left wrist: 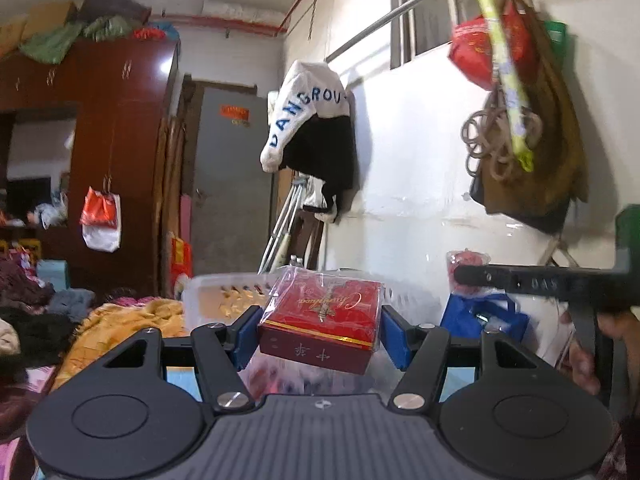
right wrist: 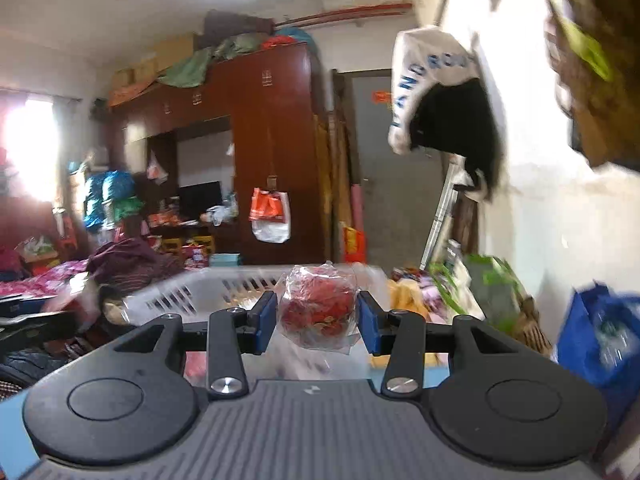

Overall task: Organize objects
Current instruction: 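Lift both held items over the white basket and open both tools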

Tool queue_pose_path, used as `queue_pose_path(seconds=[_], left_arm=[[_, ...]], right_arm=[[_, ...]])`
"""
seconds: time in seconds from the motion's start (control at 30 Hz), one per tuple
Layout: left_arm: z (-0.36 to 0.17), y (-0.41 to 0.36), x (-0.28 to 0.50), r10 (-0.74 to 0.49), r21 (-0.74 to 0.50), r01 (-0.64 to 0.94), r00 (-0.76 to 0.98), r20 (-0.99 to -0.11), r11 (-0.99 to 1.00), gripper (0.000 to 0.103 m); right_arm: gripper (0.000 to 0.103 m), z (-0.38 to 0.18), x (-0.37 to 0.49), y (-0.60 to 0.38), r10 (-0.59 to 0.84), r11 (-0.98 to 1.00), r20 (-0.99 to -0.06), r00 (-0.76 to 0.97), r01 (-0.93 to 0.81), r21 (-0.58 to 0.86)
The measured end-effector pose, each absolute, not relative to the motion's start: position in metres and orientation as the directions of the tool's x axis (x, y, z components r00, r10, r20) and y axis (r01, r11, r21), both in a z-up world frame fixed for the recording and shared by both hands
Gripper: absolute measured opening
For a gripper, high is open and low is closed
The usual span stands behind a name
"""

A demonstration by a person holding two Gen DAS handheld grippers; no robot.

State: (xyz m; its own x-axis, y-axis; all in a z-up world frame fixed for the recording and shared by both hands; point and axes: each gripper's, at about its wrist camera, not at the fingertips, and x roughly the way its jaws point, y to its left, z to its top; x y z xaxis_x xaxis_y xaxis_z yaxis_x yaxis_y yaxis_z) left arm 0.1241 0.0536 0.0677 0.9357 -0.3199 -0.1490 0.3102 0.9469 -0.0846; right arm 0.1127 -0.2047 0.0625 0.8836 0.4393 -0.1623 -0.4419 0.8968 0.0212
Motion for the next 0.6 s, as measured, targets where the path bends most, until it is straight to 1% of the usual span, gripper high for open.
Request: queue_pose_path(seconds=[0.07,0.1,0.13,0.23,0.27,0.3,0.37,0.4,0.43,0.47,0.5,0.53,0.6], left_arm=[[0.084,0.054,0.159,-0.32,-0.118,0.301,0.923,-0.213,0.946,0.066],[0.09,0.053,0.178,-0.323,-0.128,0.299,0.913,-0.248,0.946,0.066],[0.094,0.053,0.195,-0.319,-0.141,0.291,0.907,-0.274,0.946,0.066],[0.097,0.05,0.229,-0.284,-0.147,0.247,0.897,-0.34,0.958,0.066],[0.095,0.049,0.236,-0.26,-0.146,0.221,0.896,-0.36,0.964,0.067],[0.093,0.047,0.245,-0.243,-0.138,0.205,0.889,-0.388,0.969,0.073],[0.086,0.044,0.26,-0.232,-0.13,0.195,0.872,-0.431,0.972,0.085],[0.082,0.044,0.266,-0.217,-0.134,0.175,0.867,-0.449,0.975,0.086],[0.078,0.045,0.269,-0.203,-0.136,0.157,0.861,-0.466,0.978,0.086],[0.077,0.049,0.265,-0.2,-0.14,0.151,0.863,-0.463,0.979,0.086],[0.077,0.053,0.258,-0.207,-0.143,0.159,0.877,-0.434,0.977,0.086],[0.078,0.056,0.246,-0.213,-0.145,0.169,0.891,-0.4,0.975,0.086],[0.076,0.064,0.215,-0.225,-0.154,0.181,0.909,-0.35,0.971,0.088]], right_arm=[[0.047,0.075,0.137,-0.188,0.419,0.902,-0.202,0.885,-0.432,-0.021],[0.047,0.079,0.152,-0.18,0.402,0.906,-0.238,0.884,-0.422,-0.038],[0.047,0.081,0.168,-0.174,0.393,0.907,-0.279,0.877,-0.419,-0.041],[0.047,0.08,0.197,-0.165,0.403,0.902,-0.331,0.853,-0.432,-0.016],[0.047,0.077,0.201,-0.163,0.401,0.9,-0.338,0.851,-0.435,-0.026],[0.049,0.074,0.204,-0.159,0.387,0.903,-0.342,0.856,-0.428,-0.048],[0.065,0.068,0.206,-0.151,0.355,0.908,-0.342,0.87,-0.408,-0.094],[0.079,0.066,0.204,-0.149,0.347,0.91,-0.339,0.874,-0.401,-0.104],[0.084,0.064,0.199,-0.15,0.347,0.911,-0.331,0.877,-0.399,-0.101],[0.084,0.065,0.192,-0.154,0.354,0.912,-0.318,0.879,-0.4,-0.089],[0.087,0.066,0.181,-0.159,0.366,0.912,-0.301,0.881,-0.404,-0.074],[0.094,0.067,0.169,-0.167,0.38,0.911,-0.279,0.882,-0.409,-0.051],[0.103,0.064,0.148,-0.192,0.4,0.914,-0.229,0.887,-0.405,0.027]])
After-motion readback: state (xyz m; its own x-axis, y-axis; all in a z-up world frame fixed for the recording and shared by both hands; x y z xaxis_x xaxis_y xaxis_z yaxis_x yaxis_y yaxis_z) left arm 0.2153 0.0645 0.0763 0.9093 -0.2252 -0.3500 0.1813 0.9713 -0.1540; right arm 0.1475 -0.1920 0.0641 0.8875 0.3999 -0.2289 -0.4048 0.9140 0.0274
